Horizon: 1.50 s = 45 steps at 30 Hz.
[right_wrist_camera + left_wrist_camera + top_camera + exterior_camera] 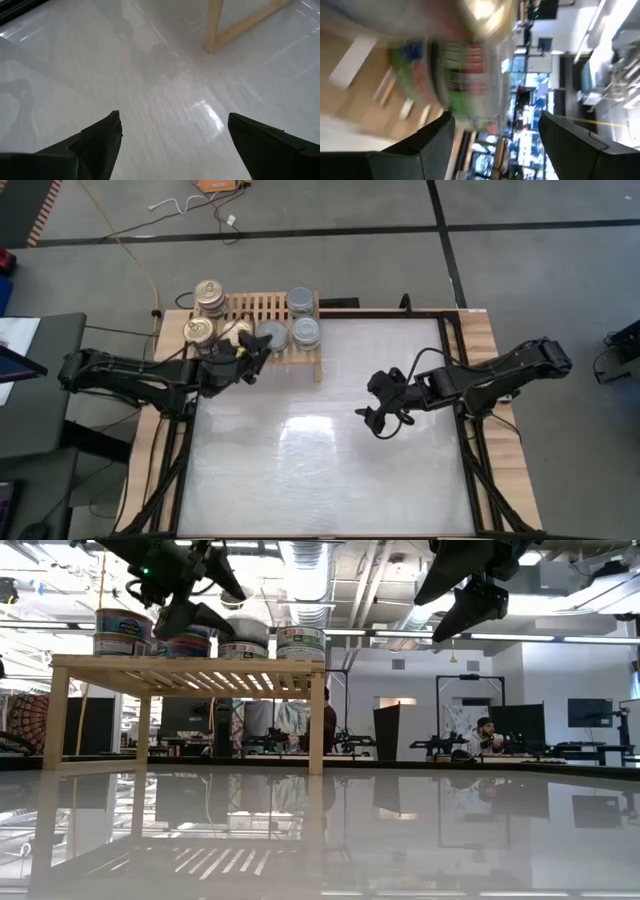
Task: Stack canned seafood by type on shelf
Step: Stack the green tuna can on top of the bottom left green tuna can on the shelf, then return to Home Position
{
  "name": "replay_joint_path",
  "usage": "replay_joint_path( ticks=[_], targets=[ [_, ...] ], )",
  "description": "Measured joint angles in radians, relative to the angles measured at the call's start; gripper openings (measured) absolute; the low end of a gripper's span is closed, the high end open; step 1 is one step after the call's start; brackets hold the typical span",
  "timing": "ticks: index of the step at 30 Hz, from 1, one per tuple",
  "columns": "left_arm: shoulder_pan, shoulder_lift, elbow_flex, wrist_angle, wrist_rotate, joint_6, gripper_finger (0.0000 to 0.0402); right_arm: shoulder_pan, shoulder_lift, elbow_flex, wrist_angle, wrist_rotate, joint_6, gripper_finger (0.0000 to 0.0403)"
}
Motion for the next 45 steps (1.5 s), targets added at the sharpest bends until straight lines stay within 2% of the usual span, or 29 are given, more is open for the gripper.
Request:
replay_joint_path(
  ticks=[7, 10, 13, 18, 21, 23, 26, 29, 31, 34, 37, 40, 45],
  targets=[
    [0.007, -0.001, -0.002, -0.051, 0.027, -0.053, 0.0274, -0.002, 0.000, 0.000, 0.015, 0.000, -0.001, 0.0384],
    [0.007, -0.014, -0.001, -0.040, 0.046, -0.033, 0.0274, -0.002, 0.000, 0.000, 0.015, 0.000, -0.004, 0.0384],
    [0.001, -0.013, -0.001, -0.030, 0.108, 0.030, 0.0274, -0.002, 0.000, 0.000, 0.015, 0.000, -0.009, 0.0384],
    [-0.050, -0.015, -0.001, 0.031, 0.147, 0.286, 0.0274, -0.003, 0.000, 0.000, 0.013, 0.000, -0.039, 0.0384],
    [-0.087, -0.015, -0.001, 0.034, 0.184, 0.591, 0.0274, -0.003, 0.000, 0.000, 0.011, 0.000, -0.075, 0.0384],
    [-0.110, -0.014, -0.001, 0.033, 0.279, 0.888, 0.0274, -0.003, 0.000, 0.000, 0.001, 0.000, -0.139, 0.0384],
    [-0.144, -0.002, -0.001, 0.018, 0.485, 1.294, 0.0274, -0.012, 0.000, 0.000, -0.024, 0.000, -0.305, 0.0384],
    [-0.173, 0.012, -0.001, -0.008, 0.609, 1.570, 0.0274, -0.030, 0.000, 0.000, -0.064, 0.000, -0.467, 0.0384],
    [-0.190, 0.012, -0.001, -0.021, 0.629, 1.611, 0.0274, -0.041, 0.000, 0.000, -0.091, 0.000, -0.550, 0.0384],
    [-0.214, 0.011, -0.001, -0.045, 0.628, 1.562, 0.0274, -0.052, 0.000, 0.000, -0.106, 0.000, -0.574, 0.0384],
    [-0.237, 0.011, -0.005, -0.058, 0.628, 1.623, 0.0274, -0.057, 0.000, 0.000, -0.103, 0.000, -0.498, 0.0384],
    [-0.266, -0.006, -0.040, 0.007, 0.628, 1.705, 0.0274, -0.057, 0.000, 0.000, -0.100, 0.000, -0.464, 0.0384],
    [-0.269, -0.133, -0.196, 0.160, 0.628, 1.759, 0.0274, -0.057, 0.000, 0.000, -0.094, 0.000, -0.364, 0.0384]
  ],
)
